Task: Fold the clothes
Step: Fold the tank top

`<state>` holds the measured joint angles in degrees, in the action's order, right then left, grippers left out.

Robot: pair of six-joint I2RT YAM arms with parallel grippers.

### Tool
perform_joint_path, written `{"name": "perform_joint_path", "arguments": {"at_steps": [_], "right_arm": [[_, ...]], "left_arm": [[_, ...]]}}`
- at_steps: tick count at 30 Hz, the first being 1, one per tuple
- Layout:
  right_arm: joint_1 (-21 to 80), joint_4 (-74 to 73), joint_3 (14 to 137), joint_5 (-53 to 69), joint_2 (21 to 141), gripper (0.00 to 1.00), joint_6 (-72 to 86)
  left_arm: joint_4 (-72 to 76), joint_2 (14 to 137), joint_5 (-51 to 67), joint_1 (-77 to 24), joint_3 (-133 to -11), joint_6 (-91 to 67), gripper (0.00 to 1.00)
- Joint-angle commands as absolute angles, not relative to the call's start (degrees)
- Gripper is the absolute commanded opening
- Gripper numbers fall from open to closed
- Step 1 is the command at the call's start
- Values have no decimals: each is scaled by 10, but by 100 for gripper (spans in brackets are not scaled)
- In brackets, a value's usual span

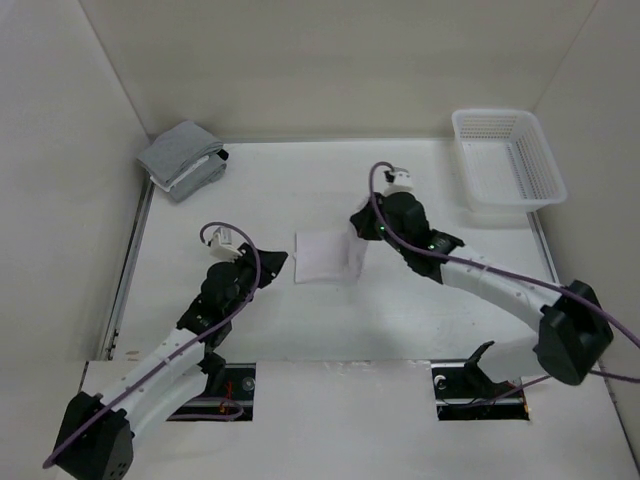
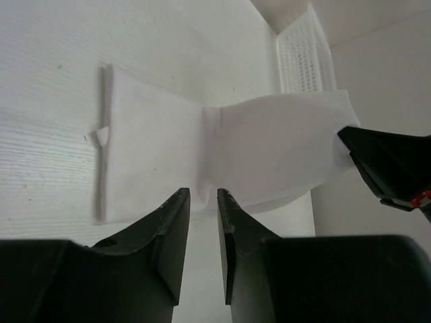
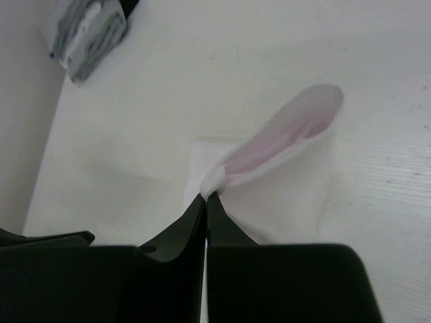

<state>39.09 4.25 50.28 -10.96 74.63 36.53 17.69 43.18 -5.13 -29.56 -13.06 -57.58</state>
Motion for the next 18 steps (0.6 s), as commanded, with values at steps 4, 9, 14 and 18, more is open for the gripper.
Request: {"name": "perform_joint_path", "arguments": {"at_steps": [4,9,14,18], "right_arm": [[493,-97,689,-157,923,3,285],[548,-173,839,-166,1066,15,287],[578,-157,876,-164,1083,46,307],[571,-73,752,-165,969,46,314]], "left_arm": [[131,365,-3,-237,-113,-559,22],[122,331,32,-182,-108,-560,22],[132,337,45,-142,-117,-562,23],[173,387,38,-163,-139,-559,23]]}}
